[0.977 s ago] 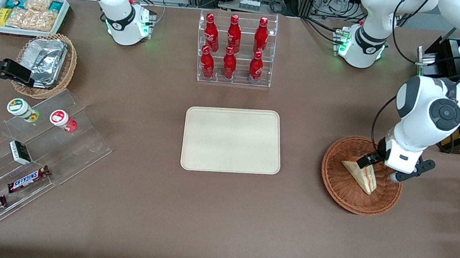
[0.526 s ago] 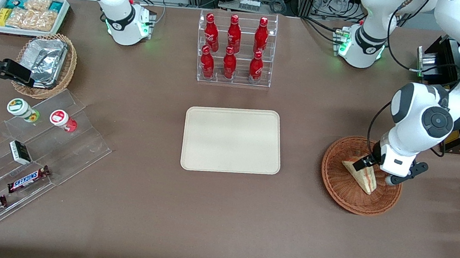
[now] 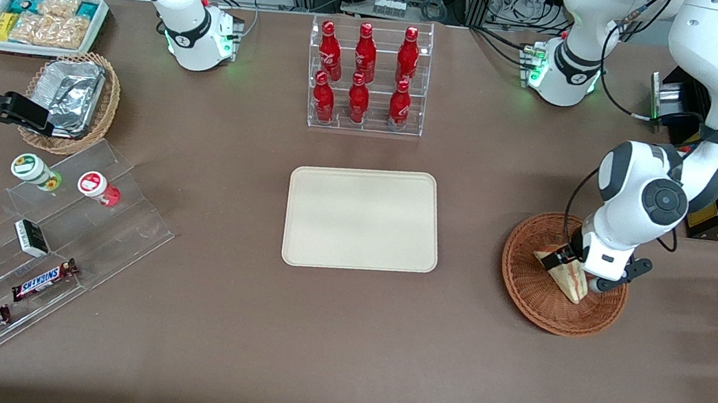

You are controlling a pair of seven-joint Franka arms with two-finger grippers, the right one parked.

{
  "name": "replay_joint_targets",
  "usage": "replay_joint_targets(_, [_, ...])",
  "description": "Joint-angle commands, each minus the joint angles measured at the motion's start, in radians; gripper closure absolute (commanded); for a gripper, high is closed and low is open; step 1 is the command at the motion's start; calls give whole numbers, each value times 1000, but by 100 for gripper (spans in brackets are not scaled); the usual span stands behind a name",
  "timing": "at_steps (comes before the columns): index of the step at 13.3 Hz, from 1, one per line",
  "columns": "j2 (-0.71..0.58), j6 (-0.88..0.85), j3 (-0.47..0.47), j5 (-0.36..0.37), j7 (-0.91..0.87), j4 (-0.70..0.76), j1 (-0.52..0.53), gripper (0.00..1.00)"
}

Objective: Place sandwich from basket to tray
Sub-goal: 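Lower the left gripper and close it on the sandwich's upright edge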

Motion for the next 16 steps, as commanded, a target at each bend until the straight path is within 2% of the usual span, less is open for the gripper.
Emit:
replay_joint_targets(1, [2, 24, -3, 6, -22, -7, -3, 50])
replay_joint_targets(2, [1, 24, -3, 6, -22, -6, -1, 78])
replay_joint_targets(3, [-1, 24, -3, 6, -18, -4, -1, 97])
replay_joint_targets(4, [-2, 24, -3, 6, -17, -4, -1, 100])
replay_joint_targets(9, [-59, -37, -3, 19, -5, 9, 1, 100])
replay_joint_targets(11, [-102, -170, -7, 81, -5, 67, -2, 100])
replay_joint_targets(13, [-121, -340, -39, 84, -3, 173, -13, 100])
replay_joint_targets(16, [-110, -513, -156, 84, -17, 331, -16, 100])
